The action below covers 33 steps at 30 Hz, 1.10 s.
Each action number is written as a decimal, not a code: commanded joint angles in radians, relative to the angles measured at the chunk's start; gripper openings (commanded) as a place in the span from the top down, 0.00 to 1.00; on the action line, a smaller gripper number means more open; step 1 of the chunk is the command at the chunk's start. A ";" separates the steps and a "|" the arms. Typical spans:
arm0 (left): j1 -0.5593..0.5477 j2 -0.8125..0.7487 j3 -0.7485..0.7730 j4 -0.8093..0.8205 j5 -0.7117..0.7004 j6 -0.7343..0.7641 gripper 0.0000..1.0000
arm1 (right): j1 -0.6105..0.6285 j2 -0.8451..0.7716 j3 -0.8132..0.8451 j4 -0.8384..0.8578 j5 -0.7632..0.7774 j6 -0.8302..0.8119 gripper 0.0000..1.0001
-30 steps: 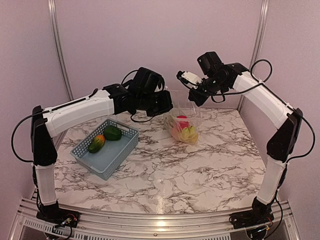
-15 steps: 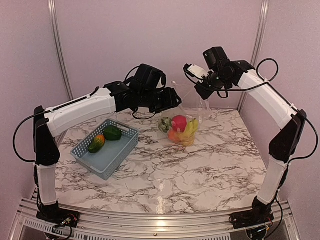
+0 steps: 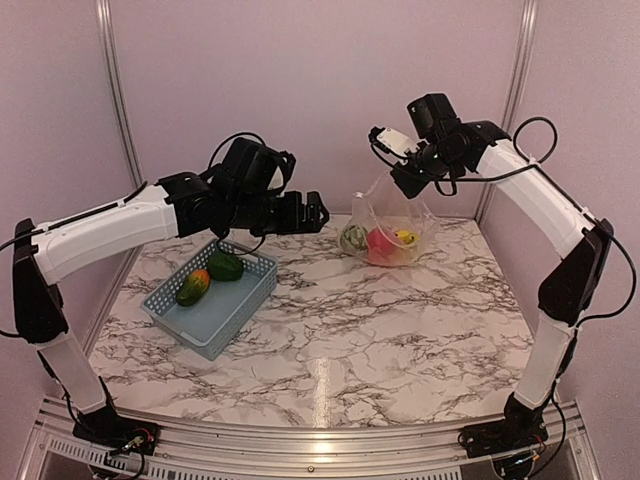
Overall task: Place the food in the zip-top bag and seal the zipper
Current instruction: Pick up the fake vegetable from the bin.
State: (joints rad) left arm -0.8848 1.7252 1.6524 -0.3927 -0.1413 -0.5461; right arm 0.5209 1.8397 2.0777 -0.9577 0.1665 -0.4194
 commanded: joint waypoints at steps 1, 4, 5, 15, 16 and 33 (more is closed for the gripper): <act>0.009 -0.083 -0.030 -0.096 -0.159 0.096 0.01 | -0.006 -0.039 -0.024 0.008 -0.055 0.001 1.00; 0.034 -0.112 -0.049 -0.230 -0.438 -0.003 0.01 | -0.003 -0.054 -0.055 -0.016 -0.133 -0.006 1.00; 0.056 -0.115 -0.063 -0.261 -0.450 -0.004 0.01 | 0.000 -0.058 -0.067 -0.020 -0.147 -0.007 1.00; 0.169 -0.198 -0.259 -0.315 -0.200 0.258 0.15 | 0.029 -0.067 -0.104 -0.055 -0.237 -0.021 1.00; 0.187 -0.199 -0.276 -0.335 -0.180 0.270 0.18 | 0.031 -0.068 -0.108 -0.056 -0.238 -0.022 1.00; 0.352 -0.102 -0.353 -0.466 -0.230 0.441 0.31 | 0.054 -0.059 -0.105 -0.058 -0.237 -0.033 1.00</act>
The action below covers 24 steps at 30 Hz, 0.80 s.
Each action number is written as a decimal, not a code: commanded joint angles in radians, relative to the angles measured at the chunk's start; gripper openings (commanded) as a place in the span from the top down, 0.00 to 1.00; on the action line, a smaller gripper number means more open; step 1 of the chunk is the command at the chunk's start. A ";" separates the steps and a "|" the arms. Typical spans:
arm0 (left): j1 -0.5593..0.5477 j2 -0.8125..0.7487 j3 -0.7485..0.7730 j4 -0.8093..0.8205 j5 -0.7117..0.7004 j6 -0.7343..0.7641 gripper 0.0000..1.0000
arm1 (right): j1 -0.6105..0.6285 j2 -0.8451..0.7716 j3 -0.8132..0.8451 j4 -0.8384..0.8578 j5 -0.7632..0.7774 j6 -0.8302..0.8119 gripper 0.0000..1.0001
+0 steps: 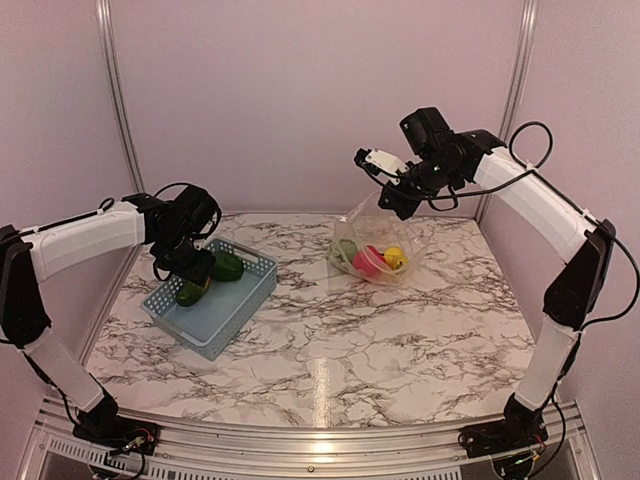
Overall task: Place the food in the zip-top bag and seal the zipper
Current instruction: Pick up the fake vegetable from the bin.
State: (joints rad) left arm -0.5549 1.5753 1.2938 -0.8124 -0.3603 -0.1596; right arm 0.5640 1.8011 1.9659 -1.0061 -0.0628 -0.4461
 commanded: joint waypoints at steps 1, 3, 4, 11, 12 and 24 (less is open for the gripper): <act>0.027 0.060 0.009 -0.047 -0.013 0.063 0.31 | 0.010 -0.021 0.006 -0.009 -0.008 -0.007 1.00; 0.036 0.086 0.019 -0.049 -0.018 0.078 0.31 | 0.011 -0.022 0.006 -0.009 -0.008 -0.007 1.00; 0.042 0.097 0.027 -0.051 -0.016 0.085 0.31 | 0.010 -0.023 0.004 -0.009 -0.006 -0.006 1.00; 0.083 0.185 0.087 -0.049 -0.004 0.107 0.31 | 0.011 -0.024 -0.004 -0.009 -0.004 -0.009 1.00; 0.087 0.199 0.095 -0.045 -0.005 0.107 0.31 | 0.013 -0.025 -0.003 -0.009 -0.003 -0.009 1.00; 0.102 0.352 0.194 -0.026 -0.028 0.096 0.29 | 0.012 -0.027 -0.014 -0.010 0.010 -0.012 1.00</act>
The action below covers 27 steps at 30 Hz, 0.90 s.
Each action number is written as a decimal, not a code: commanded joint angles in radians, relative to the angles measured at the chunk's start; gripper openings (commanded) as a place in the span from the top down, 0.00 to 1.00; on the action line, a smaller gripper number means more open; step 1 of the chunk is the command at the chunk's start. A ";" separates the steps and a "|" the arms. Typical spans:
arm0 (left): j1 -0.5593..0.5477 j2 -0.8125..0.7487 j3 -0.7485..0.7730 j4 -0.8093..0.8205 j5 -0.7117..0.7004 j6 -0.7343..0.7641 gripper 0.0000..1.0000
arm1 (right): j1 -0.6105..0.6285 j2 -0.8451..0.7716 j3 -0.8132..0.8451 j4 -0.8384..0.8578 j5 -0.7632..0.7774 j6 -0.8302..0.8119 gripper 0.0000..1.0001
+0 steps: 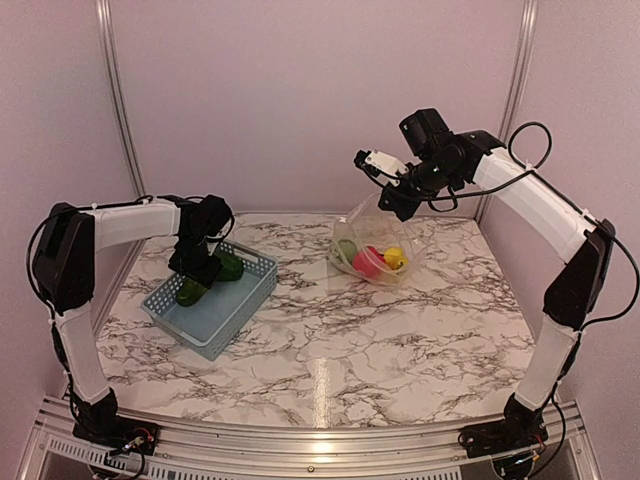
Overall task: Place the food in the zip-top bag and seal the zipper
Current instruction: Pick up the fake vegetable from the bin.
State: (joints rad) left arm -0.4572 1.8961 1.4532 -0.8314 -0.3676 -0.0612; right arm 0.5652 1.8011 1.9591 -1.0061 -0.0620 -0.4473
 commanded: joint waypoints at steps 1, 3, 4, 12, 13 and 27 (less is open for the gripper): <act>0.005 0.037 0.036 -0.005 -0.027 -0.005 0.29 | 0.011 -0.029 -0.009 -0.011 0.012 -0.013 1.00; 0.006 0.049 0.035 -0.006 -0.048 -0.009 0.29 | 0.011 -0.030 -0.012 -0.011 0.015 -0.014 1.00; 0.006 0.055 0.033 -0.005 -0.057 -0.007 0.29 | 0.011 -0.031 -0.013 -0.009 0.018 -0.015 1.00; 0.006 0.093 0.001 0.035 -0.096 0.000 0.29 | 0.011 -0.020 -0.007 -0.010 0.019 -0.019 1.00; 0.006 0.098 0.000 0.042 -0.100 0.001 0.29 | 0.012 -0.019 -0.006 -0.011 0.019 -0.018 1.00; 0.006 0.144 -0.044 0.108 -0.127 -0.011 0.35 | 0.012 -0.023 -0.014 -0.010 0.024 -0.021 1.00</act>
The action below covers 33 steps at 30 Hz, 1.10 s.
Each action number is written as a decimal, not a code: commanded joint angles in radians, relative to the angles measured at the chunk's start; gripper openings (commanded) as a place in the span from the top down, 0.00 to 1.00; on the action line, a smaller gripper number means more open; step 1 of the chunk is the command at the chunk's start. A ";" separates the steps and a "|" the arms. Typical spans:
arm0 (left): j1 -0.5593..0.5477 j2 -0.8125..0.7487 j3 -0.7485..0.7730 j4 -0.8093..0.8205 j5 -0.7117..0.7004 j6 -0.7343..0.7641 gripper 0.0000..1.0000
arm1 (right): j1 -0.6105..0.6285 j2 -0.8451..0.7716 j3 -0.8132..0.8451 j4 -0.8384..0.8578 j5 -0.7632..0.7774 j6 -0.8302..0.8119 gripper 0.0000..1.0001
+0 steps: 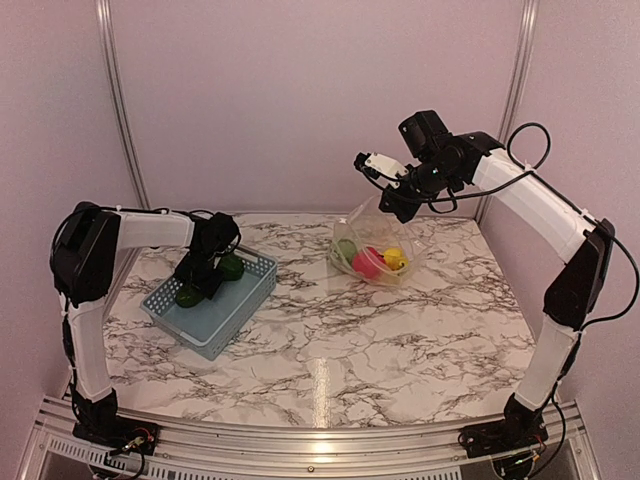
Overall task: Place the food in the zip-top bag and seal the zipper
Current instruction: Pick up the fake vegetable from the bin, then place the fake vegetable in the bin.
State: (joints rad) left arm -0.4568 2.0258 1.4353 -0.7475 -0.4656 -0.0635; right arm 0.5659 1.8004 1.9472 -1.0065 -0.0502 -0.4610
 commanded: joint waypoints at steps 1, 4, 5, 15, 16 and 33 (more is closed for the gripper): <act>0.006 0.011 -0.028 0.026 -0.032 -0.008 0.37 | 0.010 -0.022 -0.002 -0.010 0.013 -0.008 1.00; 0.004 -0.020 -0.021 0.019 -0.031 -0.018 0.45 | 0.011 -0.023 -0.002 -0.012 0.012 -0.008 1.00; 0.003 -0.037 -0.016 0.015 -0.029 -0.028 0.46 | 0.010 -0.023 -0.002 -0.012 0.012 -0.008 1.00; -0.086 -0.265 0.160 -0.048 0.136 -0.166 0.51 | 0.011 -0.014 0.006 -0.012 0.002 -0.006 1.00; -0.106 -0.286 0.174 -0.039 0.152 -0.181 0.51 | 0.011 -0.011 0.008 -0.013 0.000 -0.007 1.00; -0.404 -0.500 0.081 0.706 0.375 -0.360 0.62 | 0.019 0.041 0.123 -0.024 -0.036 0.047 1.00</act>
State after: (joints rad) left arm -0.8379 1.5959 1.5974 -0.3798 -0.1902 -0.3435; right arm 0.5724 1.8221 1.9961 -1.0191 -0.0677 -0.4450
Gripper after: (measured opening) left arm 0.582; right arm 0.003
